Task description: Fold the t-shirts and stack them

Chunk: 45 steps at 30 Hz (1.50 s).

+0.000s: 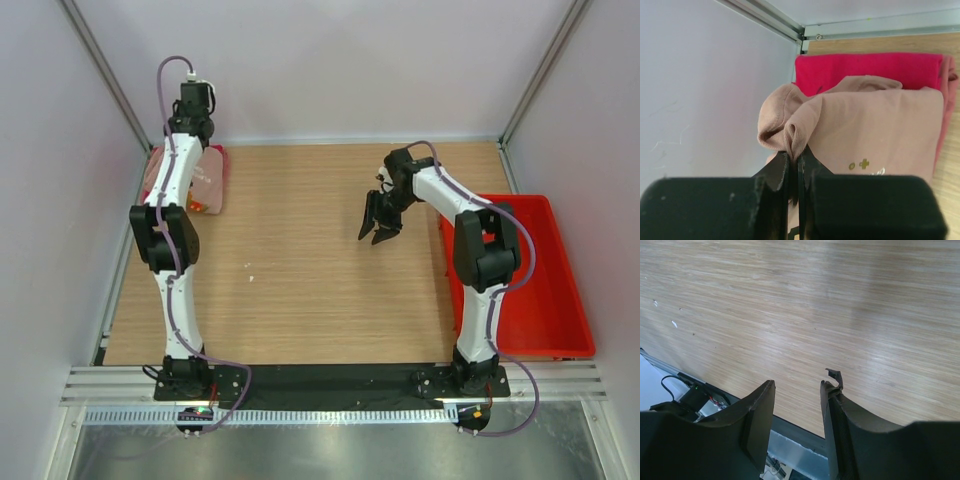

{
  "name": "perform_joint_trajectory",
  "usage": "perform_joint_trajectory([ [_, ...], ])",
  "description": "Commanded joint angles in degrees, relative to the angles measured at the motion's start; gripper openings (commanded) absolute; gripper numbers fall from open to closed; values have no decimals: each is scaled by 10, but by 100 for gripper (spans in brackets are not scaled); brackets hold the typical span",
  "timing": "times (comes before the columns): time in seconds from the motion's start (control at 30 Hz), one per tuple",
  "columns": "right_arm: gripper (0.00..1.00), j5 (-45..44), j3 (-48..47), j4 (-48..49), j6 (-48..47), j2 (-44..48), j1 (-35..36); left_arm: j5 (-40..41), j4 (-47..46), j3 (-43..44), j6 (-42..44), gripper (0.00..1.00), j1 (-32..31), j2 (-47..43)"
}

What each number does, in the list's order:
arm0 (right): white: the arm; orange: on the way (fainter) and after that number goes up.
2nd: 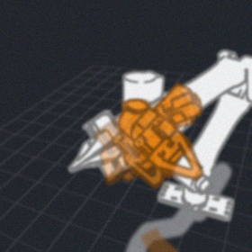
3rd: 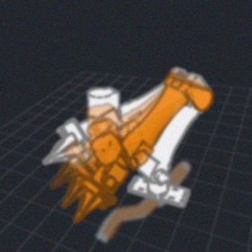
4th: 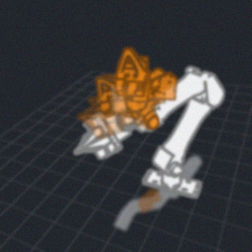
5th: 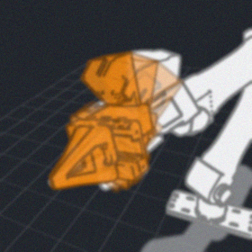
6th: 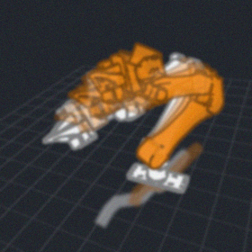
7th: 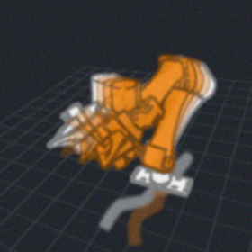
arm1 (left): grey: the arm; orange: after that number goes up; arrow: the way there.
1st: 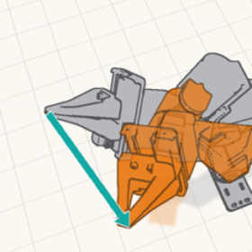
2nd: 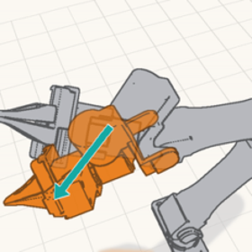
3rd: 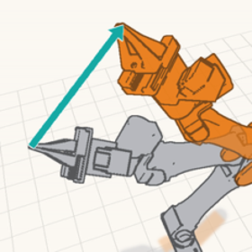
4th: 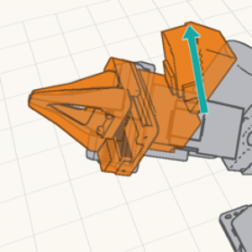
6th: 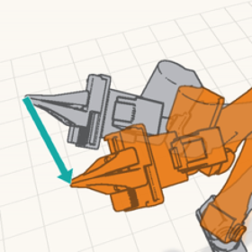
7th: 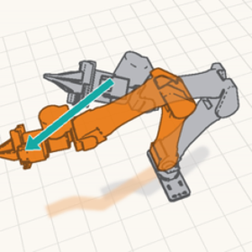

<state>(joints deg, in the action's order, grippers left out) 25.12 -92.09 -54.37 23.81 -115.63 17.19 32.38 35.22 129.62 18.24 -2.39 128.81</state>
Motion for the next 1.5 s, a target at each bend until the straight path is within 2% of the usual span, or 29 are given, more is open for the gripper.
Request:
perform_joint_trajectory([
  [0.0,49,-10,-31,-10,-10,-8,3,7,-58,33,6,0,12,12],
  [0.53,49,-19,-47,-21,-13,-43,2,18,-117,26,-1,0,58,90],
  [0.77,49,-21,-57,-26,-11,-57,2,68,-161,33,1,2,59,134],
  [0.8,49,-21,-58,-28,-11,-58,3,99,-171,32,5,20,59,137],
  [0.87,49,-23,-58,-28,-11,-58,3,133,-183,45,9,27,61,151],
  [0.93,49,-24,-56,-31,-14,-56,2,185,-190,61,7,40,65,154],
  [0.97,49,-24,-51,-31,-13,-54,2,214,-196,76,6,49,69,152],
  [1.0,49,-23,-50,-31,-14,-50,2,251,-204,85,-1,65,70,146],
  [1.03,49,-24,-50,-30,-15,-48,3,259,-202,90,-6,69,72,138],
  [1.13,49,-20,-54,-30,-12,-43,2,247,-195,85,-19,77,71,111],
  [1.2,49,-19,-54,-29,-11,-32,2,232,-167,77,-60,81,70,79],
  [1.3,49,-18,-44,-26,-11,-14,2,141,-71,66,-154,81,68,38],
  [1.33,49,-17,-41,-25,-11,-7,2,85,-21,51,-179,80,66,28],
  [1.4,49,-19,-28,-21,-13,13,2,19,17,25,-244,86,63,-12],
  [1.47,49,-23,-10,-17,-13,29,2,-30,30,-55,-274,87,43,-50],
])
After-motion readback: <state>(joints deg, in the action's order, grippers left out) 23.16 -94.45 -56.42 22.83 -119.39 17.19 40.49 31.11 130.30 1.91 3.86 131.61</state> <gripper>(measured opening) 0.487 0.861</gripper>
